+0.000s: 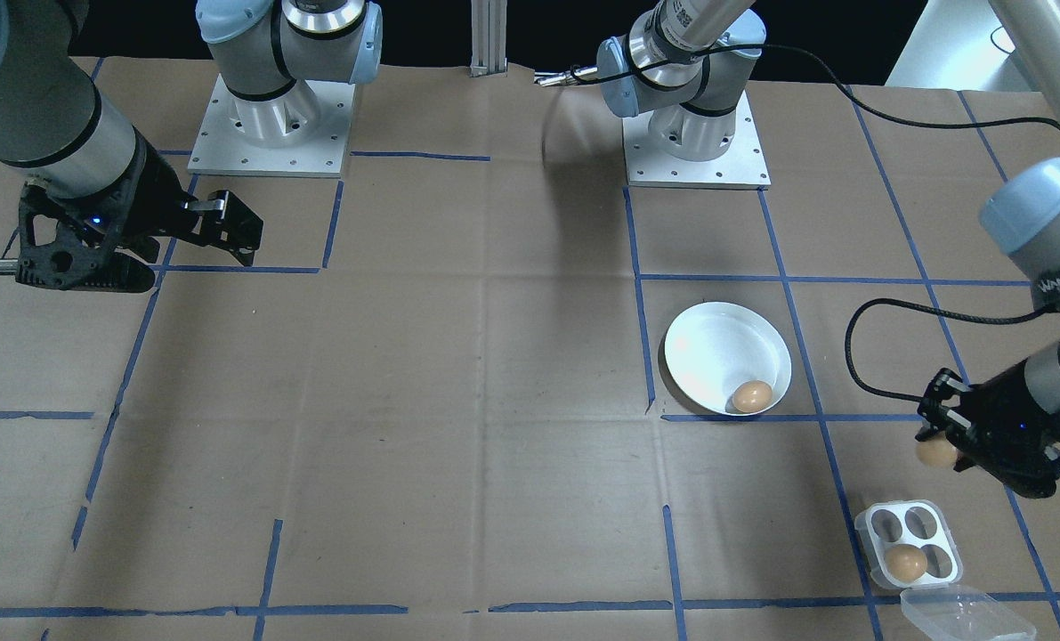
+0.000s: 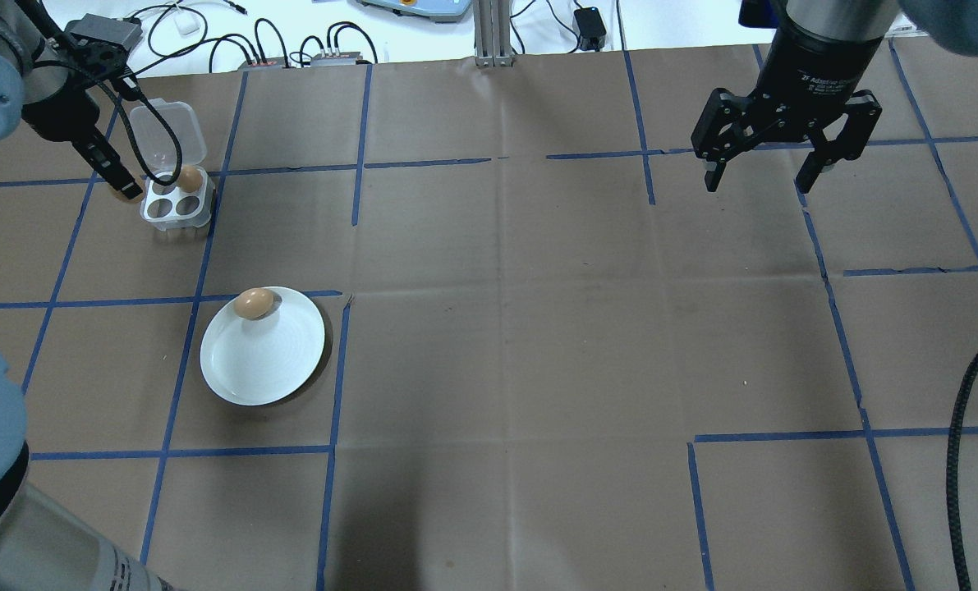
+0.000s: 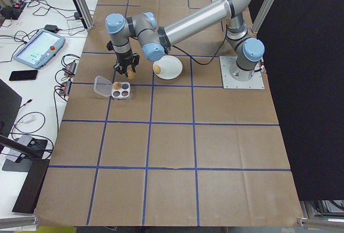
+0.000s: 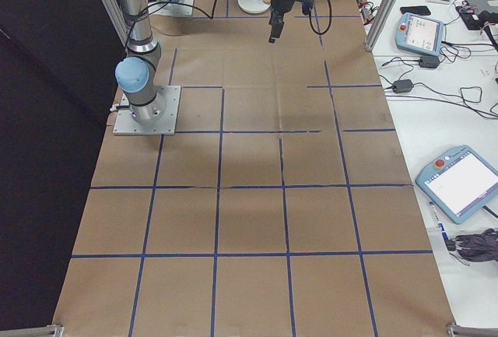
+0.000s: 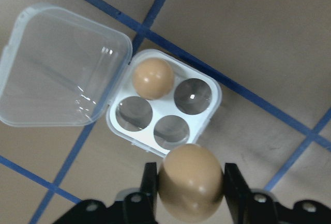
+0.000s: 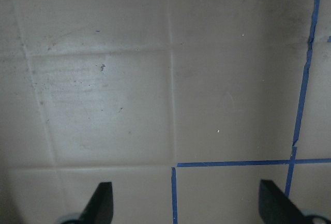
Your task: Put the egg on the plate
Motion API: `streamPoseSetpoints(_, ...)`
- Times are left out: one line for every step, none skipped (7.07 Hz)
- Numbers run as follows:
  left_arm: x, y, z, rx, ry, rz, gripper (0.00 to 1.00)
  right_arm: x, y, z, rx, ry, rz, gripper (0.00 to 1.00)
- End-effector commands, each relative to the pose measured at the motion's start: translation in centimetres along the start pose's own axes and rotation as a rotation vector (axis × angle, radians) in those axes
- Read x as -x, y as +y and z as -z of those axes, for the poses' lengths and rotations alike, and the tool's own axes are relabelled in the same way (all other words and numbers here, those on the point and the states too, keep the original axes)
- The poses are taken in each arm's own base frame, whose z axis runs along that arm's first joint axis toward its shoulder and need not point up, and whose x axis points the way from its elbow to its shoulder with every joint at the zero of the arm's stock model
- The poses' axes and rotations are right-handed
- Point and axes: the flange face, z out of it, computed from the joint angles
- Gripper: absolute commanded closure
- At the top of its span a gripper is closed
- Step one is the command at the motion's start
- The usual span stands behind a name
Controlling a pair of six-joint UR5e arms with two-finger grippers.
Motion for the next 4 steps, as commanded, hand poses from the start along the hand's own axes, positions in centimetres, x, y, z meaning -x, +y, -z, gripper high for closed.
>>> streamPoseSetpoints(-8.5, 0.9, 0.3, 0.015, 0.032, 0.348, 0.67, 0.0, 0.0, 0.0, 0.0, 0.0, 0.0, 0.0)
streamPoseSetpoints(-12.2, 0.0, -0.3, 0.031, 0.04, 0.472, 0.67, 0.0, 0.0, 0.0, 0.0, 0.0, 0.0, 0.0)
streamPoseSetpoints(-15.5, -1.1, -2.2, 0.064, 0.063, 0.609, 0.67, 0.0, 0.0, 0.0, 0.0, 0.0, 0.0, 0.0)
streamPoseSetpoints(-17.6, -1.9, -4.6, 0.085, 0.073, 0.692, 0.68, 0.0, 0.0, 0.0, 0.0, 0.0, 0.0, 0.0)
